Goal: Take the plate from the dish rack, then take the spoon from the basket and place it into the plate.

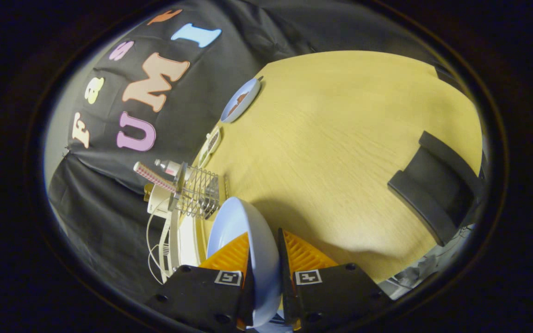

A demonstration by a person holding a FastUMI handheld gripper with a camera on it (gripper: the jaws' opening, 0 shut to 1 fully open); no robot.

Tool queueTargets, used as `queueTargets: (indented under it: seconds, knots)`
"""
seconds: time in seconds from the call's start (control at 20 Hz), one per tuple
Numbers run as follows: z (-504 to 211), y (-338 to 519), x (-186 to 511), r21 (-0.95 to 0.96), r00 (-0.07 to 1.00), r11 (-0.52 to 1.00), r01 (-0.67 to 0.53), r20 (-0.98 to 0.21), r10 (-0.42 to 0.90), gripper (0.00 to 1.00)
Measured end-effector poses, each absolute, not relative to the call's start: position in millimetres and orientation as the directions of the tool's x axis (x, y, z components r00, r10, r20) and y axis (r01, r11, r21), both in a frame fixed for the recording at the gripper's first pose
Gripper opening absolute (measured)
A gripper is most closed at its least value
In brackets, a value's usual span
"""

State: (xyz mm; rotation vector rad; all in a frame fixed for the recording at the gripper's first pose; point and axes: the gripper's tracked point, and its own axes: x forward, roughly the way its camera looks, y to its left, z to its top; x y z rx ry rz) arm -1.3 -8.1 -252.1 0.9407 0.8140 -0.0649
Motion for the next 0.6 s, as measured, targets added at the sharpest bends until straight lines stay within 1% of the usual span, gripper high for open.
queueTargets:
  seconds: [0.6]
  knots:
    - [-256.5,-3.8,19.6,0.675,0.723,0.644,0.36,-0.638,0.265,0.29]
